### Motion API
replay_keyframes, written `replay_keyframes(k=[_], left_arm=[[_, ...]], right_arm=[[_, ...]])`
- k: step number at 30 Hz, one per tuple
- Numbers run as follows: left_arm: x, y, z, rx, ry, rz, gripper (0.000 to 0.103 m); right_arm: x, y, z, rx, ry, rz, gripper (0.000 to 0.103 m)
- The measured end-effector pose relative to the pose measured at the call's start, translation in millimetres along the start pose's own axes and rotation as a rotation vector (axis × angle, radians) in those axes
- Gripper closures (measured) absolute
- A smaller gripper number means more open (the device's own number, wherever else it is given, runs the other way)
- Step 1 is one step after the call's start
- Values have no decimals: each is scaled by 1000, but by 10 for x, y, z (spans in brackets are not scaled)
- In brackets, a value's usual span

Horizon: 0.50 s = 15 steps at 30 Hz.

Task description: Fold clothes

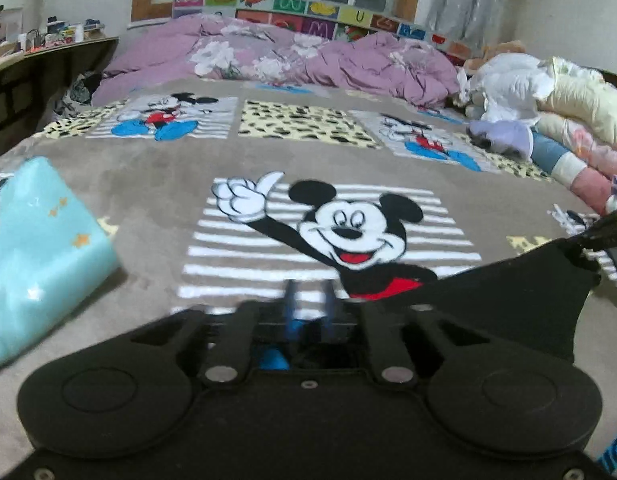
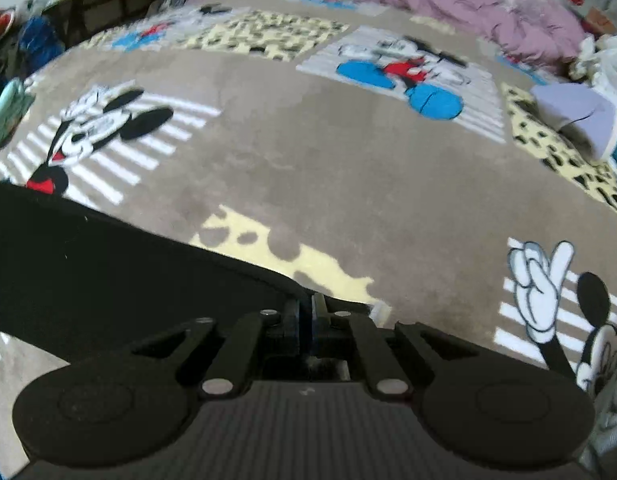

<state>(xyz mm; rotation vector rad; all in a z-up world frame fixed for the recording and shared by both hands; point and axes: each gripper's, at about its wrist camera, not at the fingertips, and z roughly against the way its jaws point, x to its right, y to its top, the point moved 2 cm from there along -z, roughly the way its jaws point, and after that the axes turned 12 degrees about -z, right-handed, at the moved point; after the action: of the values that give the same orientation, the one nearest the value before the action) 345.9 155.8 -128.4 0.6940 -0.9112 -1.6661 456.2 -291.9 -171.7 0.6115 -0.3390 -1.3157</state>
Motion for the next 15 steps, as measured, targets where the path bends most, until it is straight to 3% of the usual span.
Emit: replay_keyframes(k=[2,5,8,15], left_arm=[[-70,9,74,14,-18,6,55],[-141,-39,97,4,-59,15,55],[-141,-57,118,4,-105,15,56],[104,-147,56,-43,-207,-64,56]], right_arm=[[-58,-24,123,49,-17,17,81],[-200,24,311,118,-31,62,77],[-533,85,387,144,10,163,73],[-1513,84,72,57,206,426,68]])
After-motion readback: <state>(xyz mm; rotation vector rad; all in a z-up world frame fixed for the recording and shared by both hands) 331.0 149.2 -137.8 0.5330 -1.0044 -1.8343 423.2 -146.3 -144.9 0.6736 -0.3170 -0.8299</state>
